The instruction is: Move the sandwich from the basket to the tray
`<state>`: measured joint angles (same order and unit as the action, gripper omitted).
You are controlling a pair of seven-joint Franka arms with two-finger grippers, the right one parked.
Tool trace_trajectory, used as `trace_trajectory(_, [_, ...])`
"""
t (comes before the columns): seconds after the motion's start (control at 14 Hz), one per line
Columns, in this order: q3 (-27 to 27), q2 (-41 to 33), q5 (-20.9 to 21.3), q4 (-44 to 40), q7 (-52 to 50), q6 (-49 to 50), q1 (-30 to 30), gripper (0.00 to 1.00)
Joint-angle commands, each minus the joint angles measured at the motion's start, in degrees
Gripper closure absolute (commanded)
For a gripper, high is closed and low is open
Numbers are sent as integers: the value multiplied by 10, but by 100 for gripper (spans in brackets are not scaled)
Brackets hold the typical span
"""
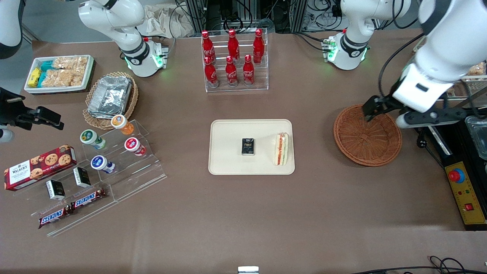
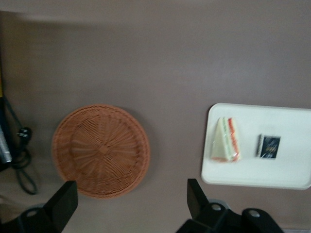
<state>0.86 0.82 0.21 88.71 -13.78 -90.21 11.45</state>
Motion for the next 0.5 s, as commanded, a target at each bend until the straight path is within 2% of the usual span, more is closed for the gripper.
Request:
trace_trajectory(0.0, [-26,-42,-5,42,46,6,11,0])
trace_trajectory(0.14, [-35,-43,-4,41,55,8,5,0])
trace_trajectory(0.36, [-35,-39,1,29,166,31,-17,0])
trace_trajectory(0.43, [-35,-37,1,28,164,31,-19,0])
